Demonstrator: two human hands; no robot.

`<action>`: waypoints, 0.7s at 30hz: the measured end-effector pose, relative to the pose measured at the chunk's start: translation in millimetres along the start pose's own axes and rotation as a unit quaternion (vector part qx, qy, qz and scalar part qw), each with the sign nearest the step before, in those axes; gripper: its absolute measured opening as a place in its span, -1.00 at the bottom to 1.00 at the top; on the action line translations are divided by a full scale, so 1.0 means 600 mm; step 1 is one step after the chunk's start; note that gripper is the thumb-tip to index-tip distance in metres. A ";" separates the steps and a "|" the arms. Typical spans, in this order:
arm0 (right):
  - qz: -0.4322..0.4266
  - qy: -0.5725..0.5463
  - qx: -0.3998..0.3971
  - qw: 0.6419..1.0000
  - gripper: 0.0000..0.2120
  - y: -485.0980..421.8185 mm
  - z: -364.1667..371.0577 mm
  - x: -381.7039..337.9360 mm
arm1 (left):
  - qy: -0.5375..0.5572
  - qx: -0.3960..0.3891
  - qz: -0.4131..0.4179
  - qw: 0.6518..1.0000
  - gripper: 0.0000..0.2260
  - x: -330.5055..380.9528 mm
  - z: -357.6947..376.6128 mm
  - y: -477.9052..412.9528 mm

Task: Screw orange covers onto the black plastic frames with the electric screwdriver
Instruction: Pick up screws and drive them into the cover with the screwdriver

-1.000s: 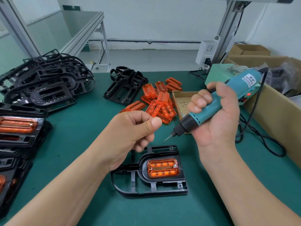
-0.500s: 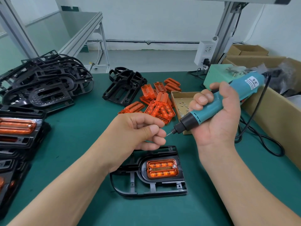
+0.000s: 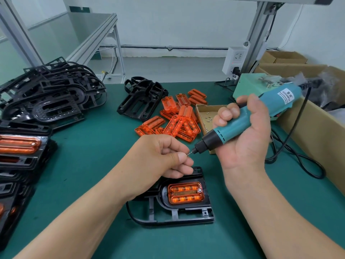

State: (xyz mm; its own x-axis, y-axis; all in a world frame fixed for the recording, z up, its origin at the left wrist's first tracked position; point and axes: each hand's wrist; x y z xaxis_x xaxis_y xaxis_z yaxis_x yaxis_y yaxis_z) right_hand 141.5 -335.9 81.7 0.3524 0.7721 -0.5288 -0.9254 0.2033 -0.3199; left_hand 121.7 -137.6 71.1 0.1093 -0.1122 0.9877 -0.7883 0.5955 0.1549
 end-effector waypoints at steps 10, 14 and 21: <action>-0.010 0.001 0.011 1.000 -0.86 -0.001 -0.001 -0.003 | -0.016 0.001 -0.009 1.000 -0.92 0.000 0.000 0.000; -0.007 0.013 0.027 1.000 -0.86 -0.001 0.000 -0.002 | -0.058 0.025 0.000 0.998 -0.90 0.000 0.003 -0.001; 0.014 0.044 0.069 0.997 -0.75 -0.005 0.000 0.005 | -0.155 0.067 0.014 0.986 -0.84 -0.006 0.007 -0.001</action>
State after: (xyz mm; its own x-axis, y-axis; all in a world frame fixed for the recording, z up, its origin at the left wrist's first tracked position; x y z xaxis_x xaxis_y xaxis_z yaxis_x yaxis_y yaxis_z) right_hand 145.6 -334.4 81.1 0.3308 0.7245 -0.6048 -0.9435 0.2671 -0.1961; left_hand 119.1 -140.8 67.1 -0.0879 -0.3476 0.9335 -0.8634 0.4939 0.1026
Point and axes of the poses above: each hand's wrist, its own y-axis away from the middle knuckle, its own z-axis out of the palm, x = y × z, and after that the axes turned 11 degrees about -x, right-handed
